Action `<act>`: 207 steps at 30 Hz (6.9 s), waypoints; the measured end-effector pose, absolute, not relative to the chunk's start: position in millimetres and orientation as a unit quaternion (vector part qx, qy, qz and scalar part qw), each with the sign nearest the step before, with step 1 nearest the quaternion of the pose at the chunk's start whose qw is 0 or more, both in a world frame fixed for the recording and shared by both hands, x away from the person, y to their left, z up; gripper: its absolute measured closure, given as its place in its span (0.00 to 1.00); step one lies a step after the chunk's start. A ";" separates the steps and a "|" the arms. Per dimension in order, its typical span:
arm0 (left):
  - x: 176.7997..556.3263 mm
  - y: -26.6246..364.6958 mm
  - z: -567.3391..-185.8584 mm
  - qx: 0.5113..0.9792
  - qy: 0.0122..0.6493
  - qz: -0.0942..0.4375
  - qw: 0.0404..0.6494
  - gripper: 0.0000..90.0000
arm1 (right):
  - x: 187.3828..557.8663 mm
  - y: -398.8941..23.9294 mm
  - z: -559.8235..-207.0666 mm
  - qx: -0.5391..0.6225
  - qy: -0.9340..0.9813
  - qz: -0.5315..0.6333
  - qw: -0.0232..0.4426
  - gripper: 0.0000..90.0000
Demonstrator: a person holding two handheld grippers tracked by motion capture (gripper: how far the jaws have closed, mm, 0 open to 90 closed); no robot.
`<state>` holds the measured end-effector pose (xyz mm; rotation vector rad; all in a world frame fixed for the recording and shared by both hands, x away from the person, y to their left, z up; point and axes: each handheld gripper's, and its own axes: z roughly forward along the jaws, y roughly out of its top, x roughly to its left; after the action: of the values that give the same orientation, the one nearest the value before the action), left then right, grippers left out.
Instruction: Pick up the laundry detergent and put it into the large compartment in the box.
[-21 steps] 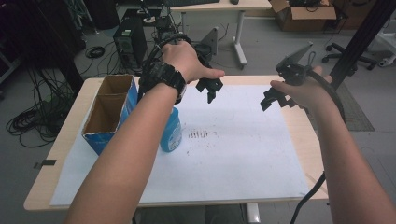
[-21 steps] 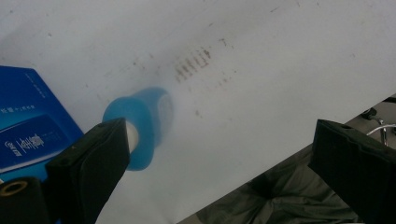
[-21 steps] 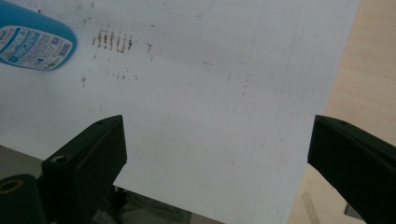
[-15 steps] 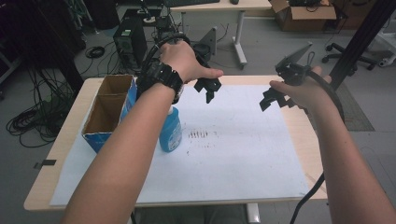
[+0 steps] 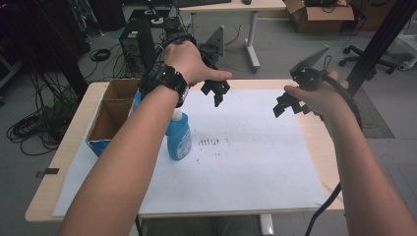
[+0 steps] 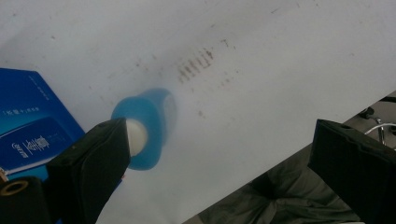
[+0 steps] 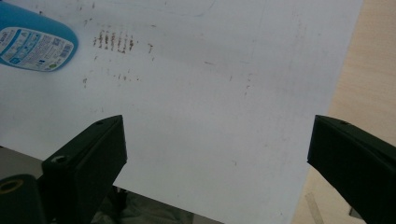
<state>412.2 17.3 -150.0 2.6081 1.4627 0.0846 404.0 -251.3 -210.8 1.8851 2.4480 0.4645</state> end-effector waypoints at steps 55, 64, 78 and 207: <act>431.1 71.8 -197.9 0.856 0.516 0.030 0.023 0.06 | 410.7 -257.8 -235.9 0.604 0.784 0.142 -0.001 0.06; 432.8 73.6 -214.2 0.855 0.517 0.025 0.015 0.06 | 410.7 -258.2 -242.8 0.603 0.786 0.140 -0.005 0.06; 438.0 74.3 -241.4 0.856 0.516 0.020 0.000 0.06 | 411.5 -257.3 -251.2 0.599 0.789 0.138 -0.007 0.06; 442.2 76.7 -284.1 0.863 0.505 0.016 -0.005 0.41 | 411.9 -255.4 -273.7 0.594 0.794 0.132 -0.011 0.07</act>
<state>442.2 76.7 -284.1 2.7190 1.5917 0.0505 411.9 -255.4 -273.7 1.8789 2.5104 0.4169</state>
